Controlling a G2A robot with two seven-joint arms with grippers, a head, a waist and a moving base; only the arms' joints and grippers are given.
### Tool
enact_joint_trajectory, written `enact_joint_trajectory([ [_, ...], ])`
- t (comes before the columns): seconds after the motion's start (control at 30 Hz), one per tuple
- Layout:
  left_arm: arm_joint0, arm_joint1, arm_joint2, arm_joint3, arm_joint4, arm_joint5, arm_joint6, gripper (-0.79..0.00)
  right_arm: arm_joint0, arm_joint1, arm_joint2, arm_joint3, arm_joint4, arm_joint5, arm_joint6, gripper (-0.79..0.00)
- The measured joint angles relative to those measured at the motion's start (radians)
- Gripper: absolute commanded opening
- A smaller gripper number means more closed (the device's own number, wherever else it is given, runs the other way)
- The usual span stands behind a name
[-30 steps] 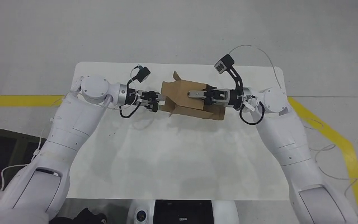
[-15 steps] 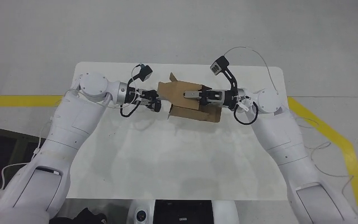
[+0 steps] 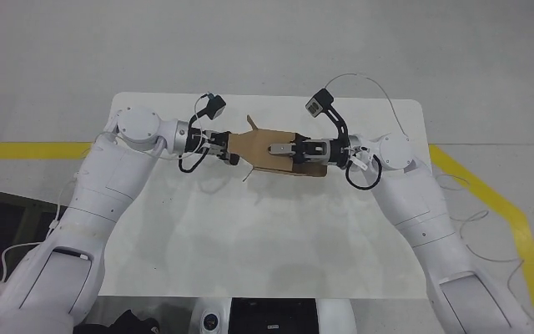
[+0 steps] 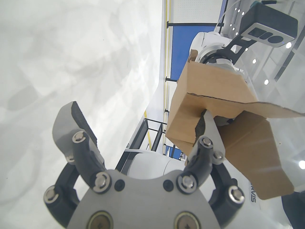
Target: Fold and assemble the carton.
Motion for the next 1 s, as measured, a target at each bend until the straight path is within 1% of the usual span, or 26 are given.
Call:
enact_joint_trajectory([
  [0.33, 0.0, -0.001, 0.0, -0.001, -0.007, -0.001, -0.007, 0.0, 0.004, -0.003, -0.007, 0.009, 0.006, -0.005, 0.0, -0.785],
  [0.5, 0.003, 0.0, -0.005, -0.001, -0.006, -0.001, -0.003, 0.0, 0.003, 0.0, 0.01, 0.024, 0.0, -0.019, -0.028, -0.785],
  [0.77, 0.017, 0.009, -0.018, -0.002, 0.037, -0.008, 0.015, 0.0, -0.035, 0.015, 0.084, 0.019, -0.023, -0.048, -0.151, -0.785],
  [1.0, 0.051, 0.008, 0.005, -0.065, 0.044, 0.013, 0.0, 0.0, -0.075, 0.021, 0.111, -0.031, -0.071, -0.049, -0.263, -0.785],
])
